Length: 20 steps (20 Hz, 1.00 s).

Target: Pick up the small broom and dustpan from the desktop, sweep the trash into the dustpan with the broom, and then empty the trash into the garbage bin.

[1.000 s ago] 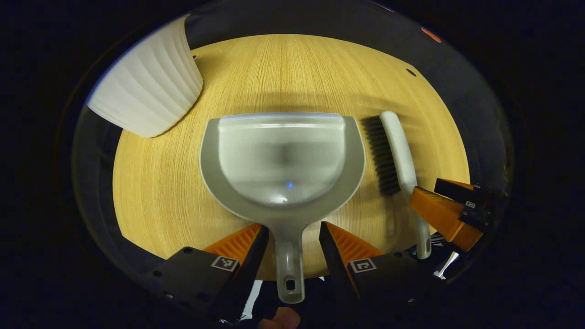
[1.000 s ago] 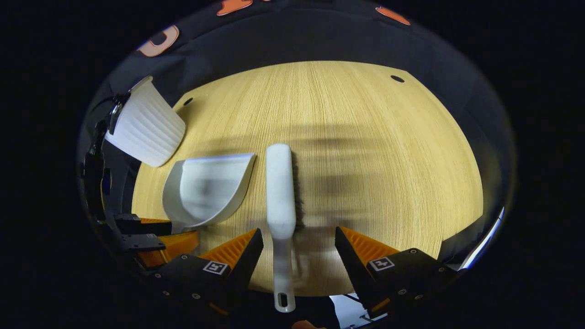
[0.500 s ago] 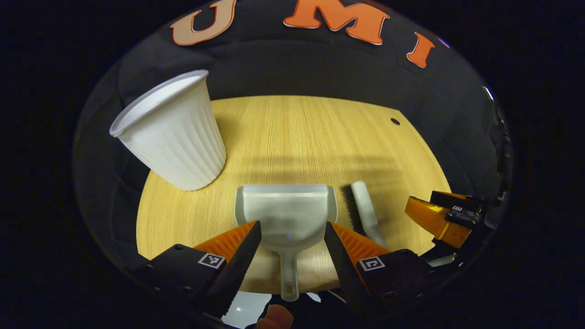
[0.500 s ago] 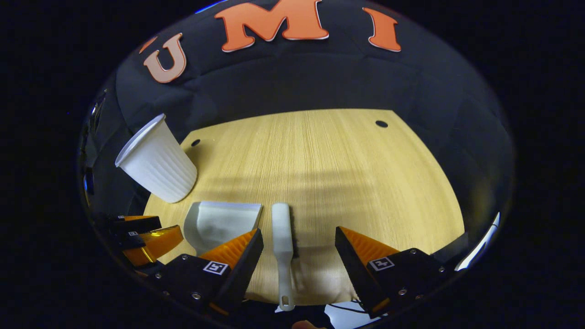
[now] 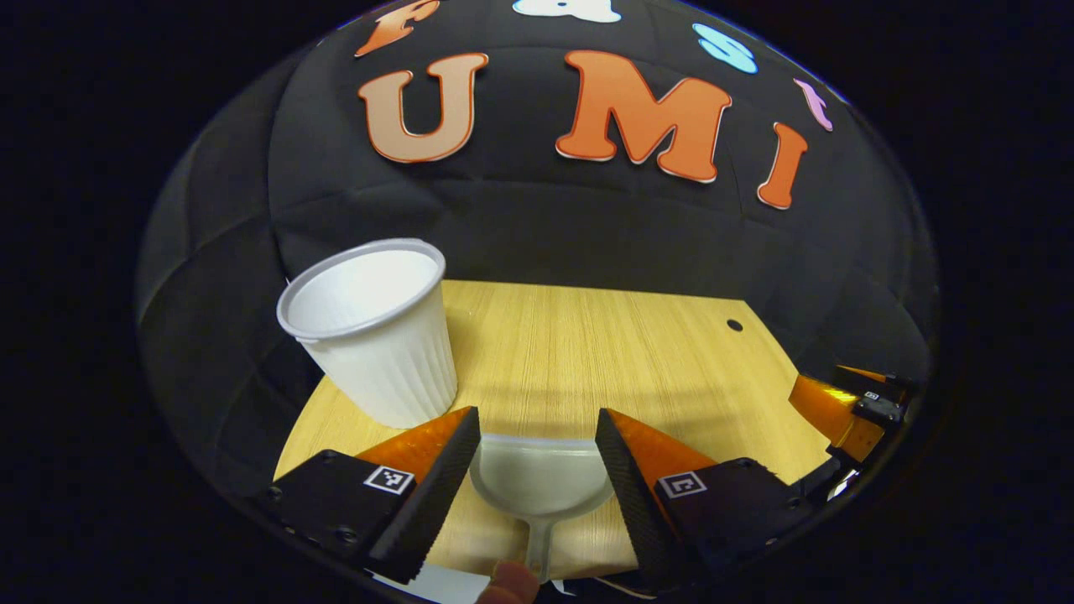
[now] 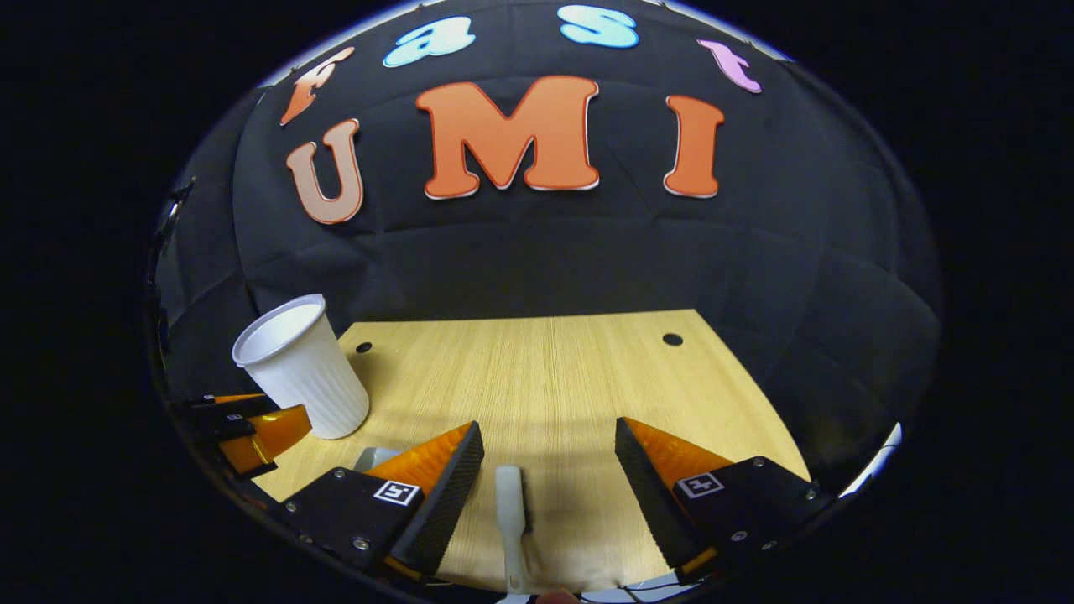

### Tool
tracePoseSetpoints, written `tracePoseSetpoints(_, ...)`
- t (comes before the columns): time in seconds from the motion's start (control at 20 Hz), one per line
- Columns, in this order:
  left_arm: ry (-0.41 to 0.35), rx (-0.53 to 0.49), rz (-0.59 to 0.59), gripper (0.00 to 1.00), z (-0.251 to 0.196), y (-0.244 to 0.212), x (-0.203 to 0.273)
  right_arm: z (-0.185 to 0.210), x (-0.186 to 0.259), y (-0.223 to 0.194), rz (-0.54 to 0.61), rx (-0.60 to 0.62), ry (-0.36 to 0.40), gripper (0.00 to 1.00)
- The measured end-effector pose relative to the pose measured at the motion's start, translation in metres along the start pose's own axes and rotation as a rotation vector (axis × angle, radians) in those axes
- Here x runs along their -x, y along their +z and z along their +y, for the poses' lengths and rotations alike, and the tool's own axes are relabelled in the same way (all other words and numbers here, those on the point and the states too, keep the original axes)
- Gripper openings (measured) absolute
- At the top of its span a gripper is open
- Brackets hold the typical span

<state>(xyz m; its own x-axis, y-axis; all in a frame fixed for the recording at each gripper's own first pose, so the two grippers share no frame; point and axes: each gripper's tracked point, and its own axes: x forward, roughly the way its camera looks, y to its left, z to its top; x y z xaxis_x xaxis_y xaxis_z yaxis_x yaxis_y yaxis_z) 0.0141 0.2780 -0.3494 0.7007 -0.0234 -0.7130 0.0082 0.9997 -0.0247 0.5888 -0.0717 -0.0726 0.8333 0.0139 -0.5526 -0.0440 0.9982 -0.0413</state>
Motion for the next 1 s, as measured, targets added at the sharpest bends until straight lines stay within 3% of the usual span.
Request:
tracePoseSetpoints(0.3, 0.052, 0.000, -0.337, 0.90, 0.012, 0.022, 0.017, 0.003, 0.028, 0.078, -0.302, 0.040, -0.015, 0.95)
tracePoseSetpoints(0.55, 0.042, -0.034, -0.606, 0.88, 0.008, 0.036, 0.042, 0.009, 0.054, 0.116, -0.476, 0.051, -0.009, 0.94)
tracePoseSetpoints(0.85, 0.043, -0.042, -0.680, 0.88, 0.007, 0.041, 0.051, 0.012, 0.072, 0.121, -0.558, 0.062, -0.016, 0.94)
tracePoseSetpoints(1.0, 0.058, -0.042, -0.671, 0.88, 0.005, 0.040, 0.046, 0.013, 0.068, 0.111, -0.536, 0.078, -0.022, 0.94)
